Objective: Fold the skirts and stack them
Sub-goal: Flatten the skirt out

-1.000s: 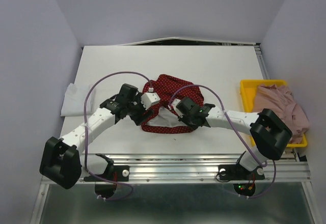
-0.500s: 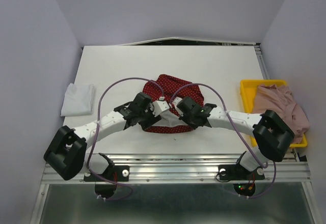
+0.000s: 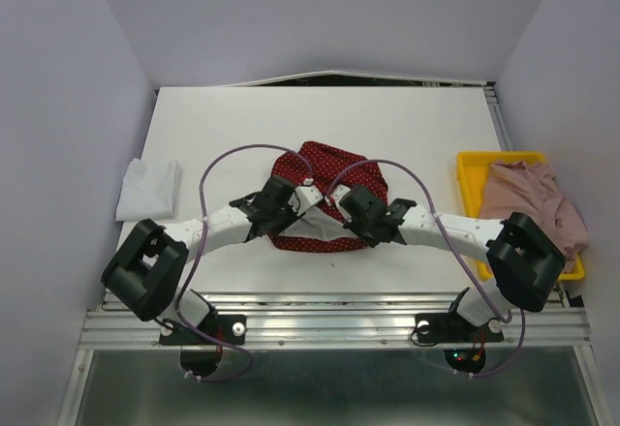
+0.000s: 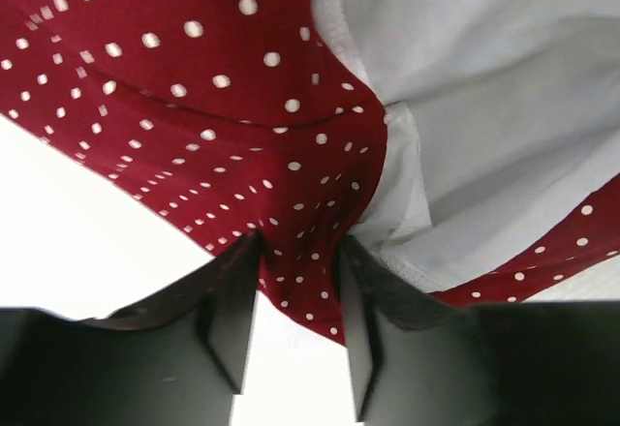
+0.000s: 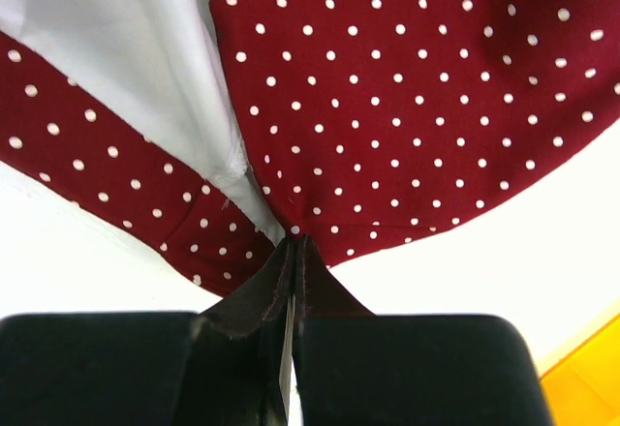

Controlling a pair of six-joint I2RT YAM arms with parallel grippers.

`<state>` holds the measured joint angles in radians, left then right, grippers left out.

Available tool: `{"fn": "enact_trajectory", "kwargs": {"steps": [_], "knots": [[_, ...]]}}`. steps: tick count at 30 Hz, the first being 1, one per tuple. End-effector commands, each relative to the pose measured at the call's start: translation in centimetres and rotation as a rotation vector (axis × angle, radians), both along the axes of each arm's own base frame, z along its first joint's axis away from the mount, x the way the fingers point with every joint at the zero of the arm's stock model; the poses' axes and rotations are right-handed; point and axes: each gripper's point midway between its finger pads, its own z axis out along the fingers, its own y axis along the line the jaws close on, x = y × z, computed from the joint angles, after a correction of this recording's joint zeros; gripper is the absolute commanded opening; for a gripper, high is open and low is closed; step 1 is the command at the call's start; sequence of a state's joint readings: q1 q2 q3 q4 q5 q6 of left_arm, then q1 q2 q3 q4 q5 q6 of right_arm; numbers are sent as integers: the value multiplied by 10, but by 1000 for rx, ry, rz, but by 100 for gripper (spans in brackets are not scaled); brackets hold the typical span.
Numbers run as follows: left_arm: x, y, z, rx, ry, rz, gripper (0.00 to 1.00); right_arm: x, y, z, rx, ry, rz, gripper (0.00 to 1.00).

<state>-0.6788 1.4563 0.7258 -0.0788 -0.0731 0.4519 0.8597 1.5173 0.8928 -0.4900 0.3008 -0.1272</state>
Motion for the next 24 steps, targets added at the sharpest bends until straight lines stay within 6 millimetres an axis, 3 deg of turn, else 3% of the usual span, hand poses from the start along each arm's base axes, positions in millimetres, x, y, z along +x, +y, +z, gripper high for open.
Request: {"fn": "enact_trajectory", "kwargs": {"steps": [1,6,10,13,14,16,19,24], "knots": [[19,3,32,-27,-129,44,42,5,-5,12,26,-57,-32,1],[19,27,62,-43,-168,100,20,5,-16,12,0,-72,-44,1],[25,48,83,-47,-194,150,19,11,-24,19,0,-98,-66,1],[24,62,81,-21,-173,151,19,15,-28,23,-4,-114,-77,1],[23,66,77,-23,-150,142,20,17,-31,24,-4,-115,-88,1],[13,69,61,10,-88,92,32,17,-29,25,4,-115,-88,1],[-11,51,43,-37,40,-42,54,13,-21,26,41,-78,-68,1],[-24,21,44,-96,50,-155,63,-3,12,30,177,32,34,1]]}}
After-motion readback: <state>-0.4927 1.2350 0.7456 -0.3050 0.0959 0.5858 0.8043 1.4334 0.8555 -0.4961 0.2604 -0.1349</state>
